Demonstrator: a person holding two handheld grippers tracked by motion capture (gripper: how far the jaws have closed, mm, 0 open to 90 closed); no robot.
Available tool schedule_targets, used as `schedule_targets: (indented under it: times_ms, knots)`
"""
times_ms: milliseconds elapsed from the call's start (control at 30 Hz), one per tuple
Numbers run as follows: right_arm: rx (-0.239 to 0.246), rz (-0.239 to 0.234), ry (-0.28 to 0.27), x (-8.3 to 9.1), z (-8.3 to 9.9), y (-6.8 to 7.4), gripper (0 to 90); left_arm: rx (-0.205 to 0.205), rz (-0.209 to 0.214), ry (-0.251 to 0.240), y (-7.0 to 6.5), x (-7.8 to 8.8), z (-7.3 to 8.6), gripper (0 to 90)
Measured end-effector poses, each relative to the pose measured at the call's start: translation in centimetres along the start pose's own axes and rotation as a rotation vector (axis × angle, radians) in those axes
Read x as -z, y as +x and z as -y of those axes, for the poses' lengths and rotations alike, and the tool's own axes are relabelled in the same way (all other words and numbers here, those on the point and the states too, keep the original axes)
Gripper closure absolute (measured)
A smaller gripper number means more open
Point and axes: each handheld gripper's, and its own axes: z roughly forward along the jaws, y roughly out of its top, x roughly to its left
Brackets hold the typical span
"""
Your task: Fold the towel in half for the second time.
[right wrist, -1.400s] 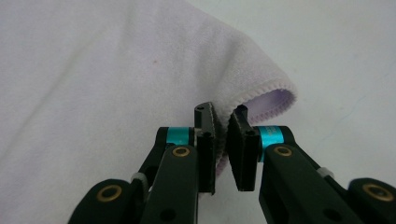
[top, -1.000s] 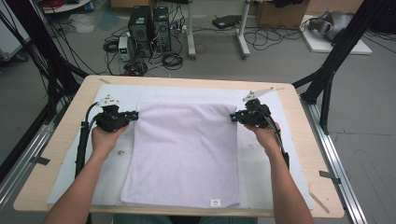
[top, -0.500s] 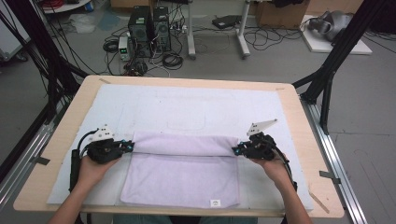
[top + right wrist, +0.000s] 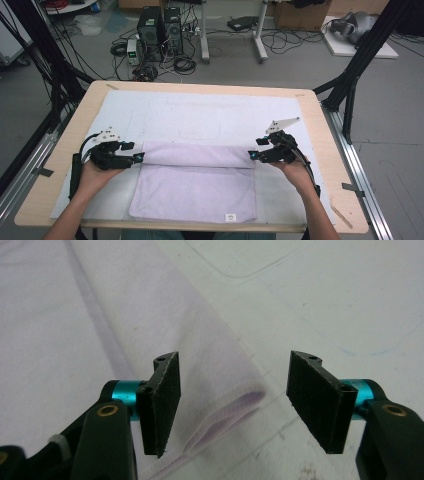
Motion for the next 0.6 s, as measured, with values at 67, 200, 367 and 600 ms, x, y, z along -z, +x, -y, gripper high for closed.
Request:
schedule_targets:
  times_ms: [67, 200, 367, 600]
  knots:
    - [-0.013, -0.015, -0.007, -0.5, -0.4, -0.4, 36.1, 0.011, 0.005, -0.001, 0.3, -0.4, -0.5, 35.7]
    - [-0.034, -0.071, 0.029, -2.3, -0.8, -1.0, 33.6, 0.028, 0.001, 0.021, 0.4, -1.9, -1.3, 31.9]
    - [-0.046, -0.162, 0.088, -3.5, -0.8, -0.9, 52.1, 0.0, 0.058, 0.073, 0.4, -2.9, -0.9, 58.8]
    - [0.051, -0.182, 0.044, -1.3, -1.3, 1.1, 82.2, -0.075, 0.068, -0.038, -1.1, -0.2, -1.2, 83.5]
